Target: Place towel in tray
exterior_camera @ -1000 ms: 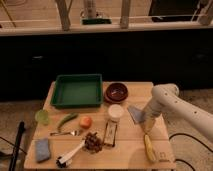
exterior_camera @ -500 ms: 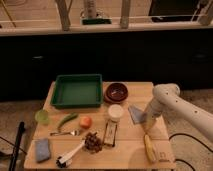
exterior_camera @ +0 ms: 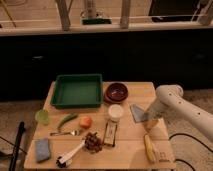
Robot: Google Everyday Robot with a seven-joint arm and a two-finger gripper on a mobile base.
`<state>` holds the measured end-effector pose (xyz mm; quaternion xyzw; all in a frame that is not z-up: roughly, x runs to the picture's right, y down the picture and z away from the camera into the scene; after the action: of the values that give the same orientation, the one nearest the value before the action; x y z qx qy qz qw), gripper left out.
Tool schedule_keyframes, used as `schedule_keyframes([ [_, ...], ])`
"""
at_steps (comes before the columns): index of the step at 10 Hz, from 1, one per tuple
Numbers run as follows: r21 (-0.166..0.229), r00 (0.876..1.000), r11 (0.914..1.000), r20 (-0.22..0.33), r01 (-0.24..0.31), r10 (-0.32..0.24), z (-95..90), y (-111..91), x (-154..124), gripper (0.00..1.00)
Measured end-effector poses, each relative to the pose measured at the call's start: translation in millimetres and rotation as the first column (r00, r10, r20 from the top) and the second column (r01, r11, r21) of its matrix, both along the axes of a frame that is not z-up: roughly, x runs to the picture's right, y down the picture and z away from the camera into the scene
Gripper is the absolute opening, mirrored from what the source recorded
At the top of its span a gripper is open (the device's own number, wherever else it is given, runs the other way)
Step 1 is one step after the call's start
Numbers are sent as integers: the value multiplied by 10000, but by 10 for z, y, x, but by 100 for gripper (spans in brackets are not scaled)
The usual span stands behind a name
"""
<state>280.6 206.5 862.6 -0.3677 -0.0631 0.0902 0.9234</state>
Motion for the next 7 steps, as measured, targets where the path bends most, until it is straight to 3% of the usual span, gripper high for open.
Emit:
schedule_keyframes([
  [1, 89, 10000, 10000, 4, 44, -44, 0, -15, -23, 51],
  [2, 233, 9999, 9997, 11, 125, -126, 0, -30, -56, 63],
  [4, 346, 9997, 9991, 10, 261, -262, 6, -37, -79, 78],
  [7, 488, 9990, 9978, -4, 452, -452, 31, -57, -115, 80],
])
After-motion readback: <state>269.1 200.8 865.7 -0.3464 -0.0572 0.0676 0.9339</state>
